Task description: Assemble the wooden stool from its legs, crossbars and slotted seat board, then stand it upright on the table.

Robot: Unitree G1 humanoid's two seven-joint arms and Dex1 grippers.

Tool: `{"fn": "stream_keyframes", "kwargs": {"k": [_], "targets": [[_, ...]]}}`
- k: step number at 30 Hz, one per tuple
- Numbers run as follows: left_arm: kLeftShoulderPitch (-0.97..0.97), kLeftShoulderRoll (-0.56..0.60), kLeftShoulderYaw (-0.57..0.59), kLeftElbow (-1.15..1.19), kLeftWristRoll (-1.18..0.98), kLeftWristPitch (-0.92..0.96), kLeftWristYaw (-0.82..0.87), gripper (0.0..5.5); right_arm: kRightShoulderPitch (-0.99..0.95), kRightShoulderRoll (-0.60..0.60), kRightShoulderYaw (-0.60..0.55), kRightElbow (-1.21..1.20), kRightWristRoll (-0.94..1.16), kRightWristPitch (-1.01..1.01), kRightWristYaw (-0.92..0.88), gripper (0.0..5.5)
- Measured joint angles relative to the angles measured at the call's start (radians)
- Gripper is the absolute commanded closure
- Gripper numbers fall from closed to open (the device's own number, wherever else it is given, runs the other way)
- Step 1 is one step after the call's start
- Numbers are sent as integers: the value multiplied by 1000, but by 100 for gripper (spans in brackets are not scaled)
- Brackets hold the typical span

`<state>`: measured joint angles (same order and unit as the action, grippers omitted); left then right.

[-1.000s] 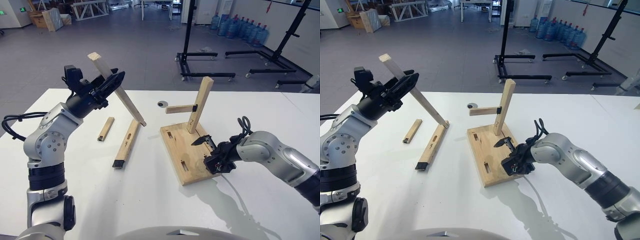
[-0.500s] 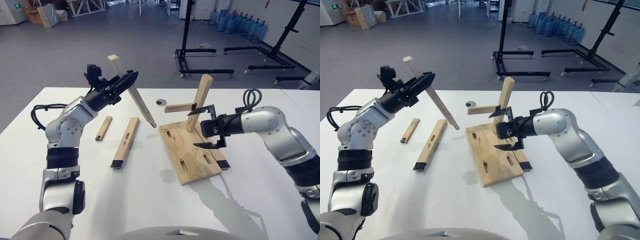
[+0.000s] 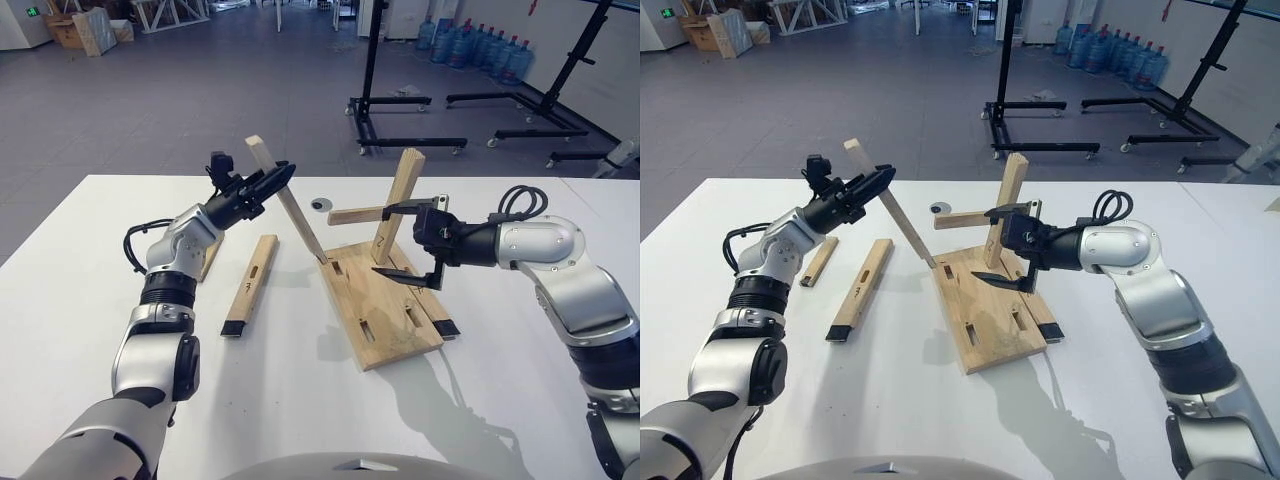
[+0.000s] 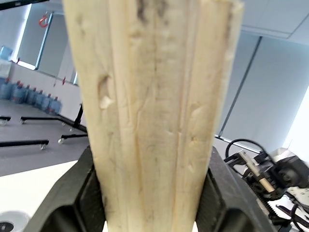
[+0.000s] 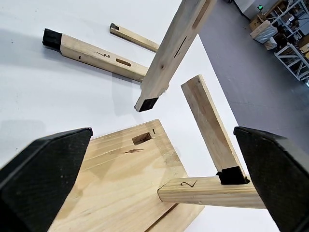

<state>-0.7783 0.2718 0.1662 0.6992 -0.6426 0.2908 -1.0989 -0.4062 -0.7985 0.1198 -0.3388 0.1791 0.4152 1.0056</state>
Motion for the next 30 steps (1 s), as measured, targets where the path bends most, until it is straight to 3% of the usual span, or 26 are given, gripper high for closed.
{"fn": "stream_keyframes", "kwargs": {"k": [20,26,30], "targets": [[-74,-96,-9,205,150,-163,-62,348,47,69,69,-66,14,62,-85,10],[-77,-84,5,145,143,-124,-80,348,48,-89,9,65,-66,52,-72,10],[-77,-84,28,123,123,-88,-81,348,64,-93,39,114,-102,15,-68,10]]}}
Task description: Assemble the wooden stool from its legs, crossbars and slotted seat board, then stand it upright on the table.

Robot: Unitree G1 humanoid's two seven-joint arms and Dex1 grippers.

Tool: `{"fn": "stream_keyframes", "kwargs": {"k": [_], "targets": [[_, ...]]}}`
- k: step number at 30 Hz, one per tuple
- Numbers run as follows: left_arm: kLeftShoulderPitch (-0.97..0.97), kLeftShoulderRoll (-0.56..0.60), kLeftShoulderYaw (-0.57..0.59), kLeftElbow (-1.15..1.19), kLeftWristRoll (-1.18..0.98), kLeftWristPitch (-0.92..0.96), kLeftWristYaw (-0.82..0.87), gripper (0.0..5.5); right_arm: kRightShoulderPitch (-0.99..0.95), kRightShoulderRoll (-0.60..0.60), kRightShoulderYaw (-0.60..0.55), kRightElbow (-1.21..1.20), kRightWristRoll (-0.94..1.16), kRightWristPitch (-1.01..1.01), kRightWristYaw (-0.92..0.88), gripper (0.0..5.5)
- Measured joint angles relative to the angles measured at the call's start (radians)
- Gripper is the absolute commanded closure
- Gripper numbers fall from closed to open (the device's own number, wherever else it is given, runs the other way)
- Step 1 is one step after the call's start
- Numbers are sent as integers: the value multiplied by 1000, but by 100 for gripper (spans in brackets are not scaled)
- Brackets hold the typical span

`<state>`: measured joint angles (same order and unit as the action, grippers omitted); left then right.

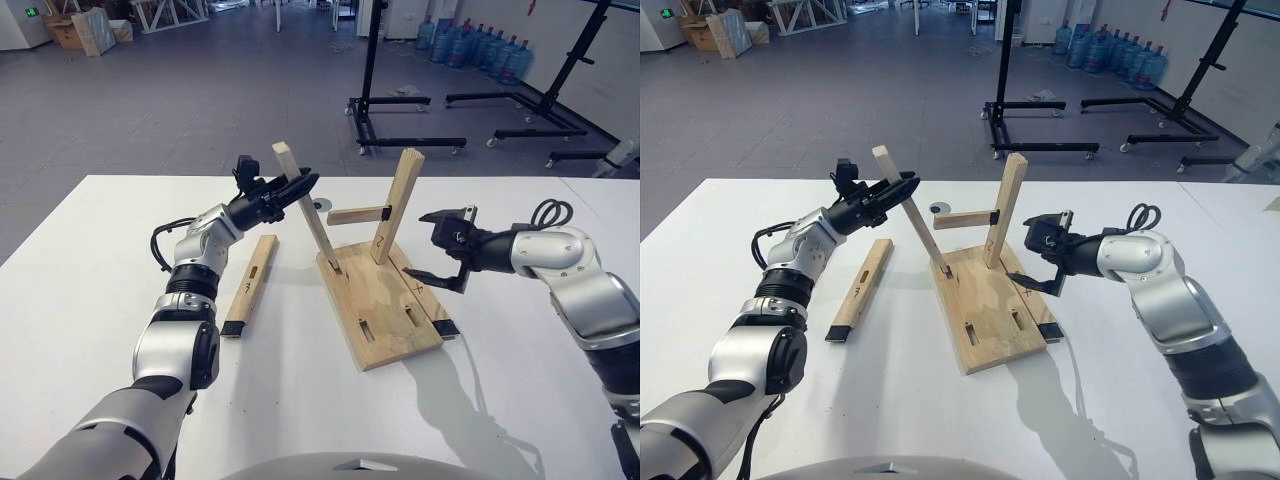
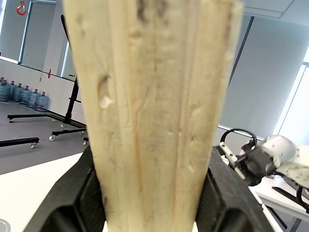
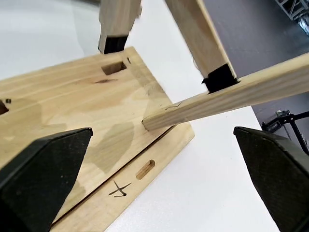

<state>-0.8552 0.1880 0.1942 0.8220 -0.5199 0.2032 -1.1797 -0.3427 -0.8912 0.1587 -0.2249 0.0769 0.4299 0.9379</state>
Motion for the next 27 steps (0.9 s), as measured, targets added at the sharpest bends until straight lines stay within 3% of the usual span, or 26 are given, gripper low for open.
{"fn": "stream_keyframes", "kwargs": {"k": [27], "targets": [[-7,-40,45,166,25,-179,-32,348,1,81,52,5,-16,-18,15,10]]}}
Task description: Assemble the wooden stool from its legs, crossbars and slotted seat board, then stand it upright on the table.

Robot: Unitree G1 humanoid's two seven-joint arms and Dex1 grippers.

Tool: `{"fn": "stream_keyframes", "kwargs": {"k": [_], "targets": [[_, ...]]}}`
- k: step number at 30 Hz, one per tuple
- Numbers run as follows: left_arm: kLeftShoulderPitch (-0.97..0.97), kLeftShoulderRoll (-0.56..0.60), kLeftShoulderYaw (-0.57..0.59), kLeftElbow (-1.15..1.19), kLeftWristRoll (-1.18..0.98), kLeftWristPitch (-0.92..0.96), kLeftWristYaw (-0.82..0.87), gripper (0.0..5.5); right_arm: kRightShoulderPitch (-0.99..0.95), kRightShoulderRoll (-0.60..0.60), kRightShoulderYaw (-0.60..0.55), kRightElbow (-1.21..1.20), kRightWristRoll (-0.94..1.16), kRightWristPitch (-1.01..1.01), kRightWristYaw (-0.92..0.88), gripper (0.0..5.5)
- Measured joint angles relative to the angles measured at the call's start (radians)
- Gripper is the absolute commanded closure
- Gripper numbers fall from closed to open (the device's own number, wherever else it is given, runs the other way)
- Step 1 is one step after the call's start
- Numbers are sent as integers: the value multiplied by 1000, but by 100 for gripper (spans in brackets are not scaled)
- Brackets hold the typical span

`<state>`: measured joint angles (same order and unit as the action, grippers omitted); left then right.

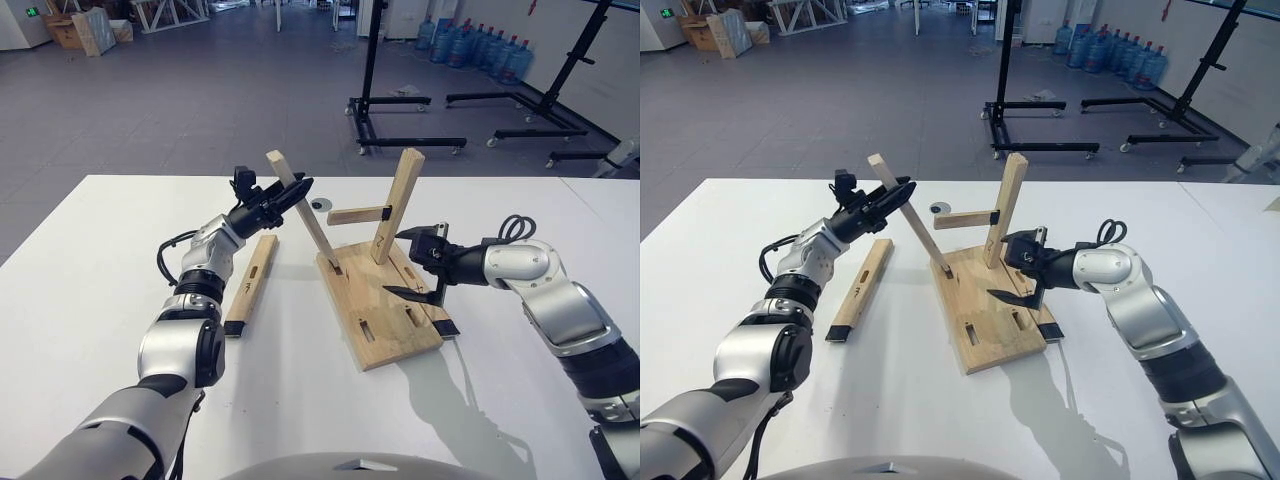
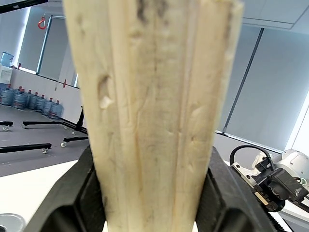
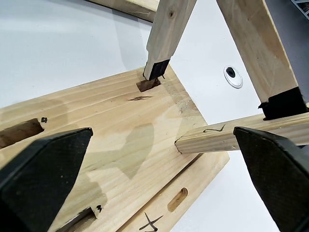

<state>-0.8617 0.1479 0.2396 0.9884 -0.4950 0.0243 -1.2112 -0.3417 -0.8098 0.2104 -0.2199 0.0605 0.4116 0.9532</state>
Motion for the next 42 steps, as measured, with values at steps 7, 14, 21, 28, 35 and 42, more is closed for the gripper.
{"fn": "stream_keyframes", "kwargs": {"k": [7,14,21,28,35,42], "targets": [[35,-20,11,-13,-3,15,-8,348,0,6,9,0,-2,-6,6,10],[37,-10,9,-4,10,8,-9,348,0,13,18,1,-4,-14,10,10],[36,-1,2,-3,21,12,-36,348,0,17,22,1,-4,-14,11,10],[35,11,0,-4,26,39,-44,348,0,21,23,-4,-4,-10,10,10],[26,25,-6,-3,35,39,-44,348,0,24,23,-24,-3,0,9,10],[22,37,-19,-1,51,39,-53,348,3,37,23,-25,-4,1,8,10]]}}
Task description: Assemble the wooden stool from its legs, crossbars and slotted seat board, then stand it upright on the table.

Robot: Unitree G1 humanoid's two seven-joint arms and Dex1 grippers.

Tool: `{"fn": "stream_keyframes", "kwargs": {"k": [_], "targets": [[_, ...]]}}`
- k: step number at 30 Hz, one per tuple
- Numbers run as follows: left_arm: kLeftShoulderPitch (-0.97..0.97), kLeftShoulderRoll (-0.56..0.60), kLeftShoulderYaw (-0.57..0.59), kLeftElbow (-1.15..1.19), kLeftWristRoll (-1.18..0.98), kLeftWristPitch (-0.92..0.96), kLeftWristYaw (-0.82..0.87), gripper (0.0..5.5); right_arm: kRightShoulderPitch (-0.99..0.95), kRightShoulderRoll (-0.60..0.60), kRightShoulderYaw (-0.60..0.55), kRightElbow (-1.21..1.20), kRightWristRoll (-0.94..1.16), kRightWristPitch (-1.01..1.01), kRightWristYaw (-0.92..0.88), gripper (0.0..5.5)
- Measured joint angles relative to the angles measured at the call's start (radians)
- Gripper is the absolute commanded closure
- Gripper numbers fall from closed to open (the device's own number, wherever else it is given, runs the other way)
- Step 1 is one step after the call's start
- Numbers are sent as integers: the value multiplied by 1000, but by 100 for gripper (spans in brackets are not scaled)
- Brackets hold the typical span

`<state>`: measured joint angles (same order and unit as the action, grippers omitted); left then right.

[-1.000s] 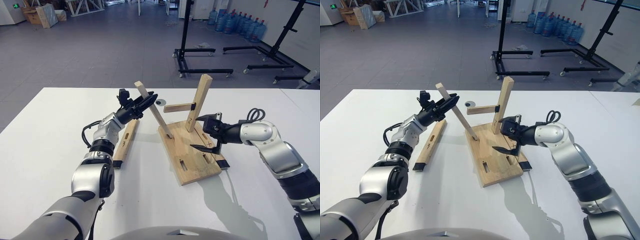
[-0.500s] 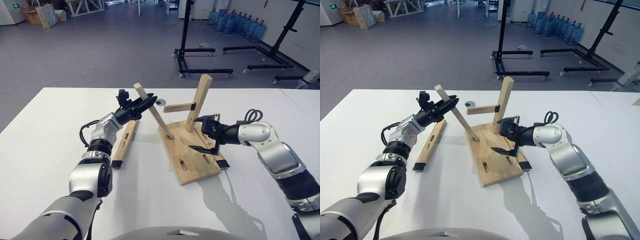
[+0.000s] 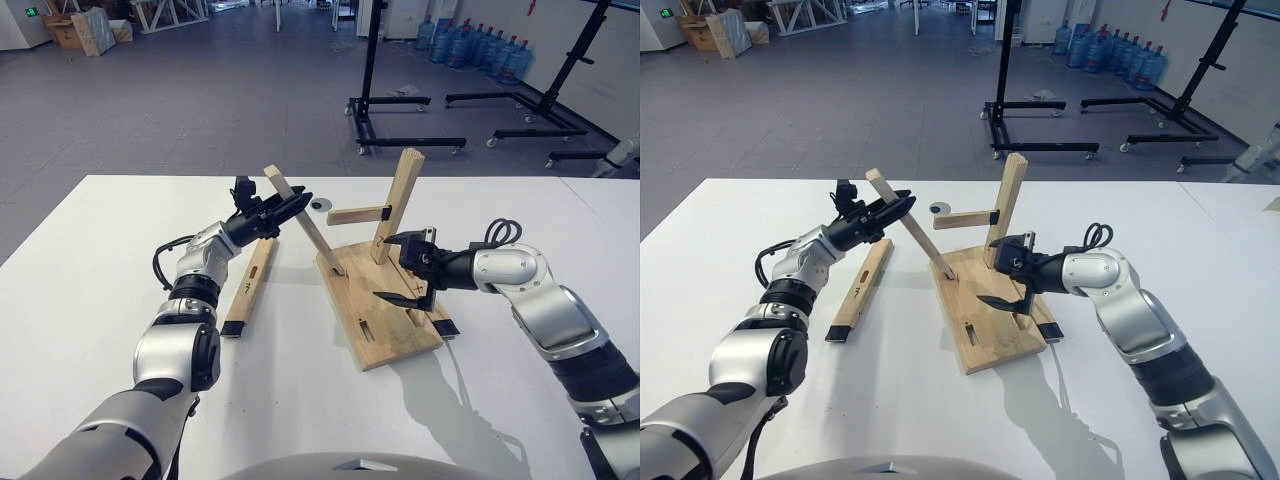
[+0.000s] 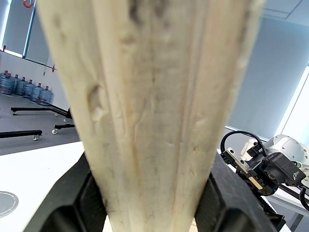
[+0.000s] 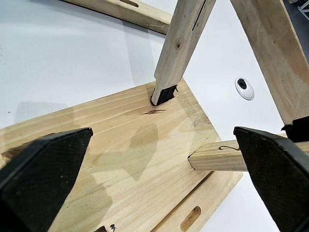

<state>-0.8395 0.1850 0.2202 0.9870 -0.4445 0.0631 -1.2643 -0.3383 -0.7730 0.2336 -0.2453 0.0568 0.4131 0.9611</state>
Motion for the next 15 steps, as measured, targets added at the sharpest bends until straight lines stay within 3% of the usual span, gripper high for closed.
{"fn": "stream_keyframes", "kwargs": {"k": [15], "targets": [[-20,41,-19,20,25,30,-39,348,14,9,0,-1,-9,0,-10,10]]}}
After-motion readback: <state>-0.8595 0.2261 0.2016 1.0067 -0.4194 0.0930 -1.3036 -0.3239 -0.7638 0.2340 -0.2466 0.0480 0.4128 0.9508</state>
